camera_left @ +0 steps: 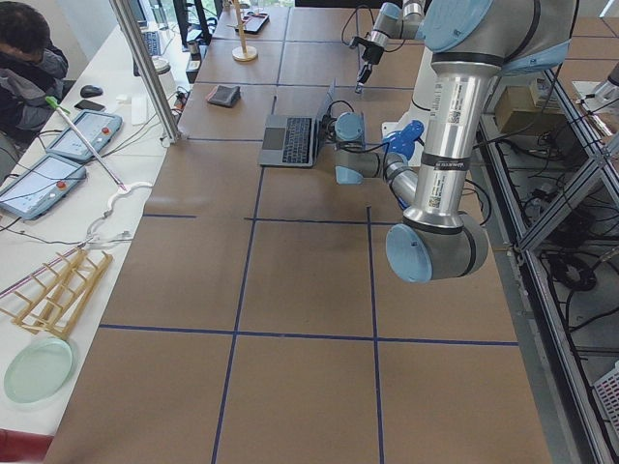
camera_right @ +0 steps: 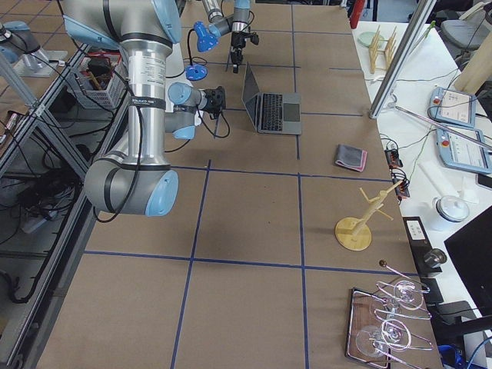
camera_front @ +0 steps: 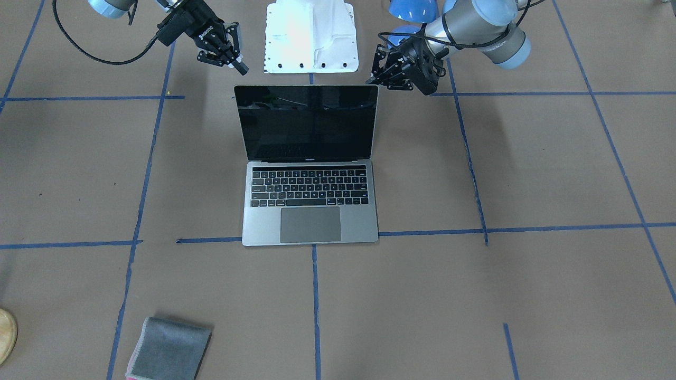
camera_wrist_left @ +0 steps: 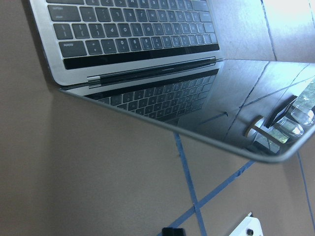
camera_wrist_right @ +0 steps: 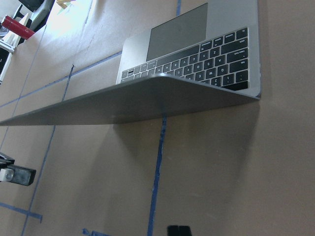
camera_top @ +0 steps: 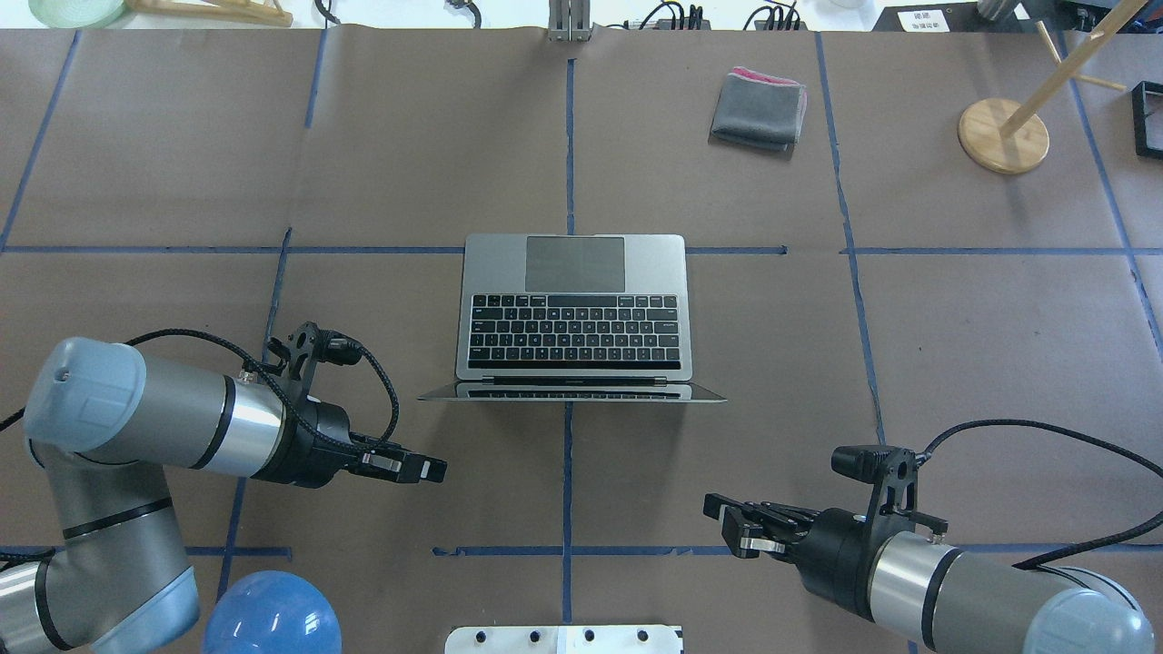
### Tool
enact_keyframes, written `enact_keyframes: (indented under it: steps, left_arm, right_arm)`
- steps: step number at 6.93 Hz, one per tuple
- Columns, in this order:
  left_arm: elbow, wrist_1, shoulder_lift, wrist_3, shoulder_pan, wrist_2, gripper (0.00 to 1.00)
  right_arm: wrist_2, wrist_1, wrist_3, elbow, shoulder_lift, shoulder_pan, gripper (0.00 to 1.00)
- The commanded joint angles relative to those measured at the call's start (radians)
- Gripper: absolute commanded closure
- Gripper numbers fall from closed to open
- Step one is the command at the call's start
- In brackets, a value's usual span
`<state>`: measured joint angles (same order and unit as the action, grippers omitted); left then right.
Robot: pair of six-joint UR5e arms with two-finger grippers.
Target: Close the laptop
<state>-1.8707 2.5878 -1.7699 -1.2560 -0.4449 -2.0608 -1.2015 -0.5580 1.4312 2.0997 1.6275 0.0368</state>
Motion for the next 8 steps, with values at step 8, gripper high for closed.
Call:
enact_keyframes:
  steps: [8]
  left_arm:
    - [-0.012, 0.0, -0.02, -0.022, -0.023, 0.134, 1.0]
  right_arm:
    - [0.114, 0.0, 0.0, -0.043, -0.035, 0.044, 1.0]
